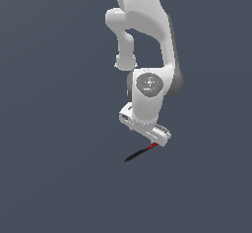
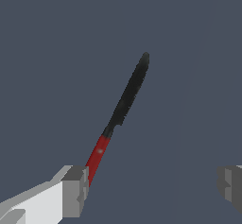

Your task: Pick up the object and move it to a goal position.

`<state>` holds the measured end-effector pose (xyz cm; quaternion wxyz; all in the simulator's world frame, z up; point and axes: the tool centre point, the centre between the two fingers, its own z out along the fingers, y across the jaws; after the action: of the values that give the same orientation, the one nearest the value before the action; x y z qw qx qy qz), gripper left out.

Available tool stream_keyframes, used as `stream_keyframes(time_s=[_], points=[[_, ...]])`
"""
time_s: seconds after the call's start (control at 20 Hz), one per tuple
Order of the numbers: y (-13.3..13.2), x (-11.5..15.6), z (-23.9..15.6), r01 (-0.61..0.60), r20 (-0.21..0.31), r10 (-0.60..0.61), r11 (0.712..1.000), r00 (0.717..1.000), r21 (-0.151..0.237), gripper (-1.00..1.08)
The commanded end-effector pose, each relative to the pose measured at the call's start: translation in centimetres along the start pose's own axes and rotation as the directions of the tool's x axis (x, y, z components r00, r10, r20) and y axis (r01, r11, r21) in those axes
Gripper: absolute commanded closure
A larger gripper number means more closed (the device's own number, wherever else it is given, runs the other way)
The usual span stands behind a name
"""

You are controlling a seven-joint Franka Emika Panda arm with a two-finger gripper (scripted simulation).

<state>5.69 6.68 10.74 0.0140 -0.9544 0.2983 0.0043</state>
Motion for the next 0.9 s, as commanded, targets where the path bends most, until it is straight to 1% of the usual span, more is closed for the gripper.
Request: stream_keyframes(time_s=[0.0,0.2,0.45,0.85], points=[[-0.4,0.3,0.7,-0.066,-0.002,0.066,0.998,0.998,-0.003,-0.92],[-1.1,0.7,1.7,-0.167,-0.005,0.167,0.986,0.986,-0.007,-0.92],[-1.9,1.1,3.0,-0.285,-0.012,0.285,0.959,0.959,-0.011,-0.92],[-2.7,1.5,4.4,-0.408,-0.021,0.408,0.913,0.913,-0.014,-0.92]])
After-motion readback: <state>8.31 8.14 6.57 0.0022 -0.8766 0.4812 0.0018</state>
